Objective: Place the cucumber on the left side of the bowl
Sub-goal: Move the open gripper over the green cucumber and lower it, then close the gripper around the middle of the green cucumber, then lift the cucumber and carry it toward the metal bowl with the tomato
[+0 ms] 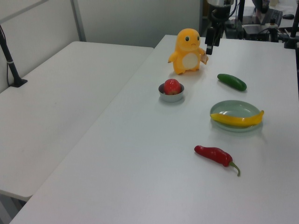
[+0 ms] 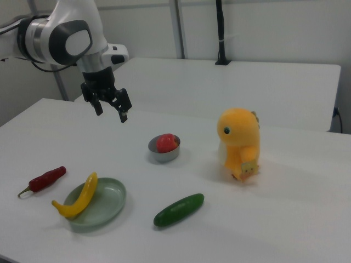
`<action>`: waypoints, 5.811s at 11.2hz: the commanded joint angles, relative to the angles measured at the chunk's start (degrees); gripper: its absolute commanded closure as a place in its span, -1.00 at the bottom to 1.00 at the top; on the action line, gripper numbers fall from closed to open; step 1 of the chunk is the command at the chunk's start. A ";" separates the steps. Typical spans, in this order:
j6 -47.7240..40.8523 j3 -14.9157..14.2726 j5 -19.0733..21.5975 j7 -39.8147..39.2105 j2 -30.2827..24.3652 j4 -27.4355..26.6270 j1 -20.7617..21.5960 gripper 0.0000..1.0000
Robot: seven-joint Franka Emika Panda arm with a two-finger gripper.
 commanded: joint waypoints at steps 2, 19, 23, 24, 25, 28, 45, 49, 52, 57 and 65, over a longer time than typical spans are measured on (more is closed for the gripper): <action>-1.54 -0.34 1.38 -0.46 -1.72 -1.48 0.63 -1.00; 15.05 -15.99 -3.36 -0.90 -1.12 -19.50 -4.29 -1.00; 19.99 -15.99 -3.45 -1.95 3.10 -19.59 -5.43 -1.00; 20.43 -15.99 -3.80 -2.39 3.81 -19.59 -5.70 -1.00; 20.52 -15.99 -3.98 -2.56 5.03 -19.50 -5.79 -1.00; 23.93 -15.90 -4.07 -2.57 8.37 -19.50 -6.32 -1.00; 31.77 -12.39 -3.89 0.25 12.60 -21.35 -8.34 0.75; 30.98 -12.21 -3.02 0.33 11.03 -19.33 -7.73 0.74; 31.33 -8.88 1.55 0.33 10.32 -15.91 -7.46 0.74; 32.03 1.22 5.51 0.95 11.46 -3.79 -7.55 0.74; 49.33 5.72 1.47 0.77 24.37 1.07 0.62 0.73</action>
